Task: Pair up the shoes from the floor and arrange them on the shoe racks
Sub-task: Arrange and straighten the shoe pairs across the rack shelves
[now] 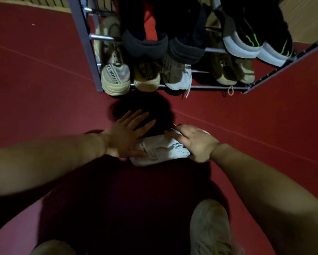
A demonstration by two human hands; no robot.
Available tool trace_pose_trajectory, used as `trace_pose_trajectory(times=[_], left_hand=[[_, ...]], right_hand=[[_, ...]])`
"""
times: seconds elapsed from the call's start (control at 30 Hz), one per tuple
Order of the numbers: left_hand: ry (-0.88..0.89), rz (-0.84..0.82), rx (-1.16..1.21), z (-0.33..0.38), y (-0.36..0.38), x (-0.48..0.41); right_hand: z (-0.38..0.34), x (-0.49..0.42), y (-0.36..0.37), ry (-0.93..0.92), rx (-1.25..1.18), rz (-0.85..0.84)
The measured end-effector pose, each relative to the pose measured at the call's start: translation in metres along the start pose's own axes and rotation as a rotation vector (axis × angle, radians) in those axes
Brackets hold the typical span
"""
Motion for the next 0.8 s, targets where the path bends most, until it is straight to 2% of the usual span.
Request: trace_pose_trajectory(times=[0.13, 0.23, 0.3, 0.4, 0.5, 0.67, 0.73, 0.8], left_hand=[[-0.130, -0.142, 0.158, -0.028, 0.008, 0.039], [-0.156, -0.229, 0.260, -0.039, 0.012, 0.060], [-0.200, -0.282, 0.405, -0.041, 0.014, 0.069], [-0.291, -0.234, 0.579, -0.038, 0.002, 0.070], [-0.352, -0.200, 0.493, -0.031, -0.005, 0.059], [-0.425, -0.203, 0.242, -0.016, 0.007, 0.045], [-0.461, -0.160, 0.174, -0.013, 0.009, 0.043], [-0.494, -0.093, 0.195, -0.014, 0.010, 0.043]], right_hand=[[-0.022, -0.040, -0.039, -0.270, 0.112, 0.189], [-0.047, -0.067, -0.055, -0.352, 0.177, 0.305], [-0.063, -0.083, -0.061, -0.374, 0.143, 0.325], [-0.046, -0.093, -0.066, -0.176, 0.097, 0.298], [-0.013, -0.078, -0.084, 0.012, 0.094, 0.502], [0.073, -0.049, -0.083, 0.626, -0.467, 0.585], [0.085, -0.060, -0.080, 0.661, -0.663, 0.576], [0.091, -0.082, -0.079, 0.605, -0.722, 0.565]])
Point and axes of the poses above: each hand's wrist, its own x-axis away from the middle knuckle, its own y-axis out of the palm, z = x × y, the point moved 6 cm from there along -x, towards the middle knuckle, and after that the axes turned 7 degrees about -y, right-handed, at the moved point
